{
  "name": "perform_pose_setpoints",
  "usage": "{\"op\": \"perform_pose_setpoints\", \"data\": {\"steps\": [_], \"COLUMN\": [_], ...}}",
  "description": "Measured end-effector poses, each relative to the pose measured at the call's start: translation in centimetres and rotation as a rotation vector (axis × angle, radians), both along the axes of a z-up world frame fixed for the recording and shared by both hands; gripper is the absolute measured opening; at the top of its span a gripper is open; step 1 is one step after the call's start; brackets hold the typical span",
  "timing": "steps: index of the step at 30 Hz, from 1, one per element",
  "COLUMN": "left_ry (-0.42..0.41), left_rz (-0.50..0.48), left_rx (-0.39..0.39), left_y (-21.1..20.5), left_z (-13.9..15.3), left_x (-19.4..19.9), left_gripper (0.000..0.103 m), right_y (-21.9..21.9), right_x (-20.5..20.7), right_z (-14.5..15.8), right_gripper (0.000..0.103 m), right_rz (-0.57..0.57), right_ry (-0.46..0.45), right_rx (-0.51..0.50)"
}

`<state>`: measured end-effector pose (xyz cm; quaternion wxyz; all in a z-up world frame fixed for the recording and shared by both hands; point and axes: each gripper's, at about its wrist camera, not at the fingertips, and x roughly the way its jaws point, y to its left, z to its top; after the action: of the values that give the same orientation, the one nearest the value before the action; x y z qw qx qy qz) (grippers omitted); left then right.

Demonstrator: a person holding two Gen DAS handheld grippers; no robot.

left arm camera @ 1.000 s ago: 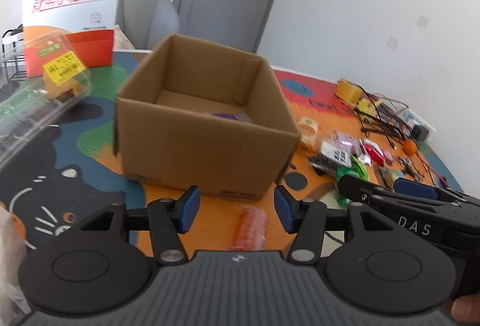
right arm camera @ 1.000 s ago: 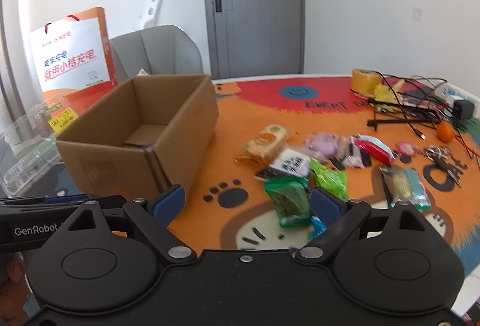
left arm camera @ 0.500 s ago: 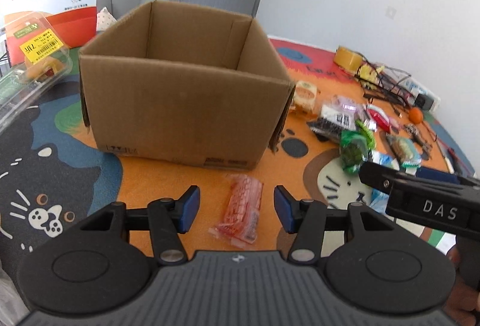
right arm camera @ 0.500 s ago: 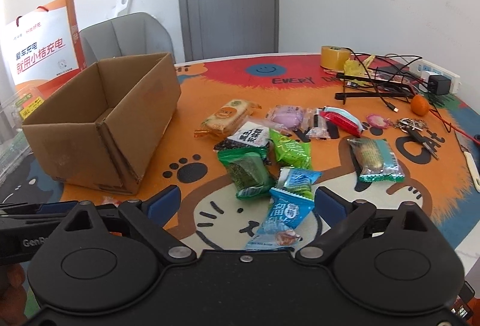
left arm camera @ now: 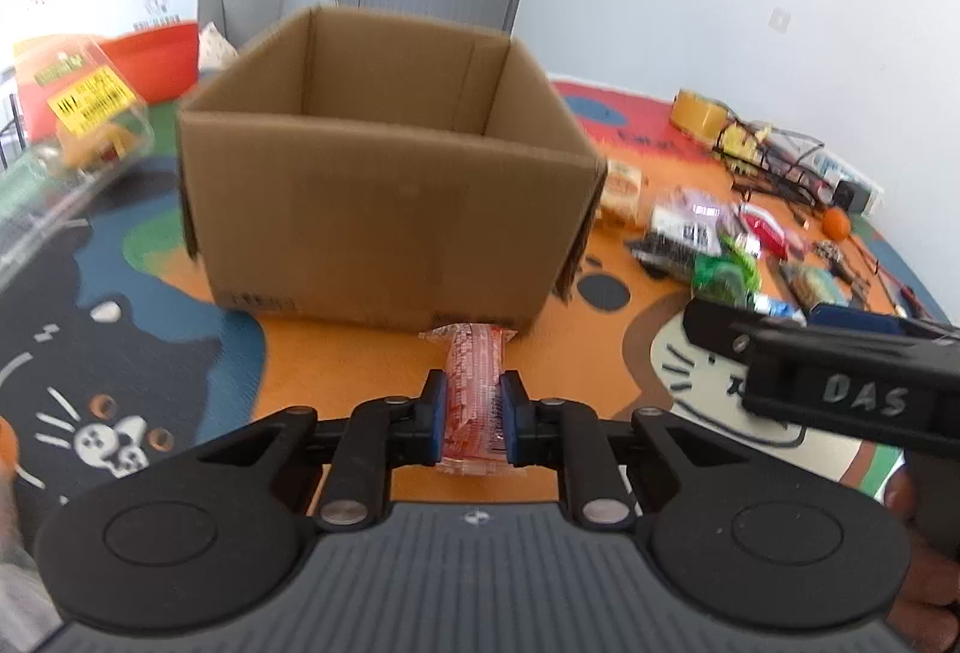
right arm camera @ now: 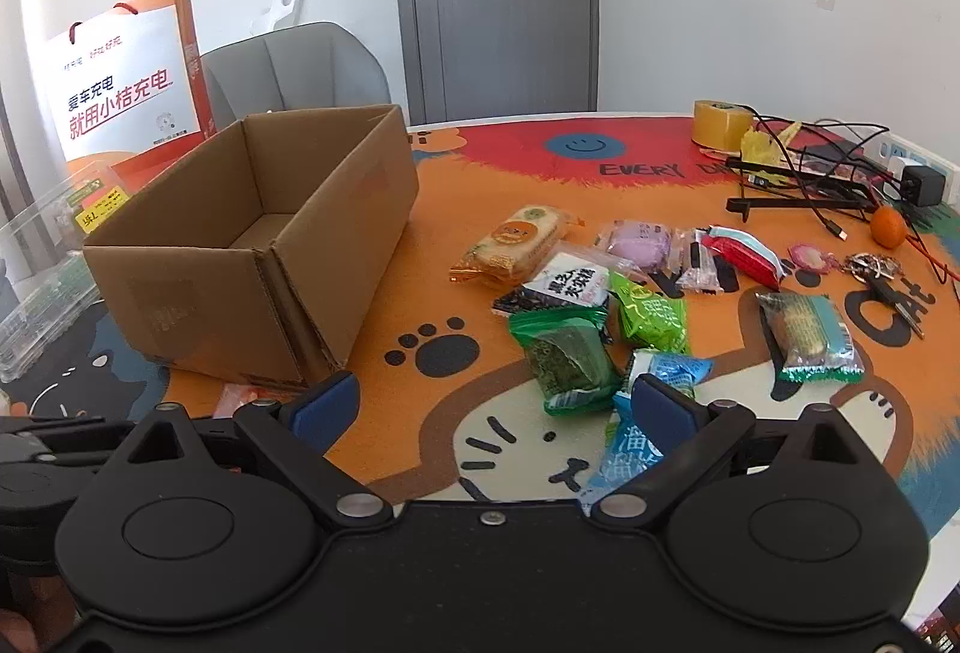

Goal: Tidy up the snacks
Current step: 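Carry the red stick snack into the box and open the left tool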

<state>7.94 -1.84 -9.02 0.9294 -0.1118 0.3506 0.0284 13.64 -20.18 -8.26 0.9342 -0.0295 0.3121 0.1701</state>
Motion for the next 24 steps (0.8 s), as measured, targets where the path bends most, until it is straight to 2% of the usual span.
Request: {"op": "perform_pose_setpoints", "data": {"steps": [7,24], "left_ry": [-0.064,-0.201], "left_rz": [0.035,0.112], "left_rx": [0.006,0.044], "left_y": [1.1,3.6], "left_z": [2.6,8.0], "left_x": [-1.6,-3.2], "left_gripper": [0.017,0.017], "right_y": [1.4,4.7], "right_x": [0.1,0.0], "right_z": [0.9,5.4], "right_gripper": [0.098,0.101], "right_rz": [0.034,0.111], "right_ry": [-0.021,-0.152], "right_rx": [0.012,0.061]}}
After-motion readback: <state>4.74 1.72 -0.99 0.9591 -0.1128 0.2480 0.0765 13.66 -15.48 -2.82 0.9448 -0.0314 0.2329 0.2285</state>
